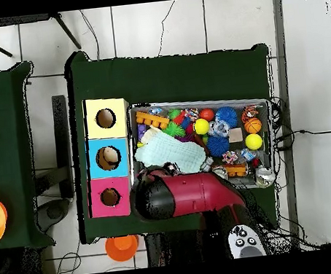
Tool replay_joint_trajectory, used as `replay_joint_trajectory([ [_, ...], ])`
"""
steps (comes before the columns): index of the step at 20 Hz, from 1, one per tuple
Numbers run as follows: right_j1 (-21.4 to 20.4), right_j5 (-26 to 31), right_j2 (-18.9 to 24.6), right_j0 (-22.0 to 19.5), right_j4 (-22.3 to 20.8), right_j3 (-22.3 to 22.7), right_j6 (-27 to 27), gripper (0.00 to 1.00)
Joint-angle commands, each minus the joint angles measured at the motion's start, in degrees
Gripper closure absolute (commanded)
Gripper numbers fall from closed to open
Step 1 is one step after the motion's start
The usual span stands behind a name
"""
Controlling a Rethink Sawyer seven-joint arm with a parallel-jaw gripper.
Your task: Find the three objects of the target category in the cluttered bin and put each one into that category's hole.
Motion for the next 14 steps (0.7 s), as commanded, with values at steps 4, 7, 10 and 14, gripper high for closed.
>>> replay_joint_trajectory([
  [4, 1.64, -2.57, 4.91, -0.73, -2.7, -0.73, 2.66, 0.0],
  [7, 2.15, -4.51, 5.77, -2.22, -3.17, 0.25, 2.1, 0.0],
  [10, 2.14, -4.97, 5.94, -2.68, -3.36, 0.23, 2.09, 0.0],
  [14, 1.88, -4.32, 6.48, -3.55, -3.26, -0.08, 1.65, 0.0],
])
